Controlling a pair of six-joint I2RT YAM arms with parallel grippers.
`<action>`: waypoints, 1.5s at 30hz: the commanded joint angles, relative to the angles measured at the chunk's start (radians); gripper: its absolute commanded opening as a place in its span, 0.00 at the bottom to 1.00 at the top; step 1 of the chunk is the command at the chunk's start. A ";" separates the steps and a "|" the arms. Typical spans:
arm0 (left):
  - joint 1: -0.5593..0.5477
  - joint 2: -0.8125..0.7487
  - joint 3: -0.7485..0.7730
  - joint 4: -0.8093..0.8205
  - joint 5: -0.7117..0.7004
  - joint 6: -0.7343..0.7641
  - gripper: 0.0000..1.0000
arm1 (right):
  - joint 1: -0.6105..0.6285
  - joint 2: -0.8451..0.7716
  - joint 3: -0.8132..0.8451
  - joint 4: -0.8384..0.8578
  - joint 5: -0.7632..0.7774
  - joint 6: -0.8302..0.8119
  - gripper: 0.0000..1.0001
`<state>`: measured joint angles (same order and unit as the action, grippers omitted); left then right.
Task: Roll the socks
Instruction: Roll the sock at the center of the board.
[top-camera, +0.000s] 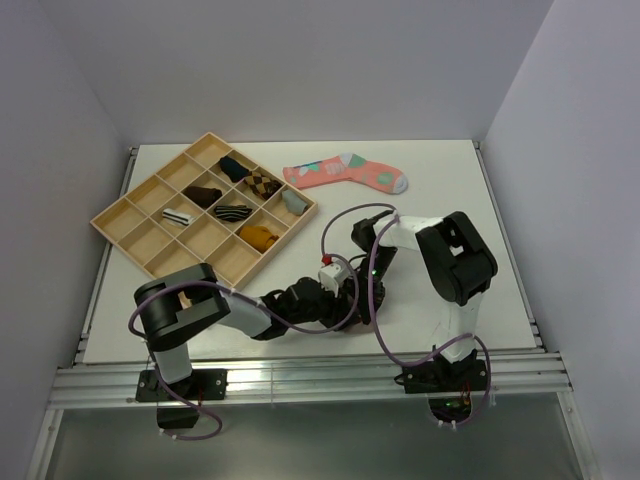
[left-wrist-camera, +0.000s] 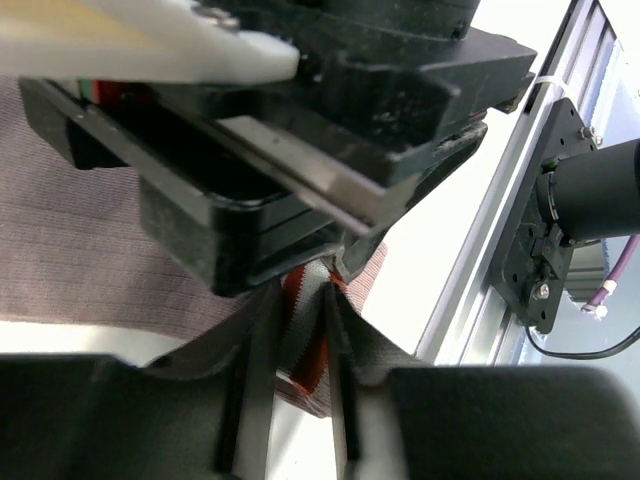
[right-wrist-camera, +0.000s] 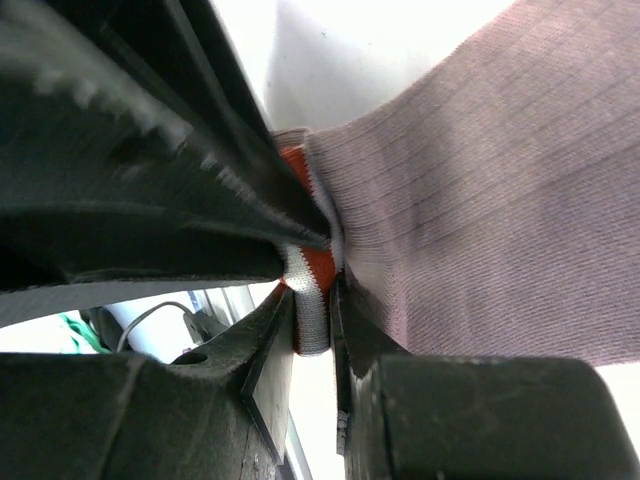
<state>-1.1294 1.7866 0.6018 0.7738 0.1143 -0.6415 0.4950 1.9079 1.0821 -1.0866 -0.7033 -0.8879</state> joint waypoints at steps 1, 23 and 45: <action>-0.007 0.026 0.027 -0.013 0.067 0.014 0.25 | -0.010 0.005 -0.007 0.094 0.071 0.013 0.19; 0.121 0.175 -0.007 0.010 0.208 -0.159 0.00 | -0.159 -0.339 -0.094 0.157 0.053 0.078 0.49; 0.154 0.186 0.096 -0.194 0.337 -0.259 0.00 | -0.228 -0.526 -0.169 0.249 0.077 0.046 0.49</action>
<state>-0.9749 1.9465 0.6880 0.8364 0.4217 -0.8848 0.2703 1.4944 0.9417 -0.8986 -0.6289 -0.8097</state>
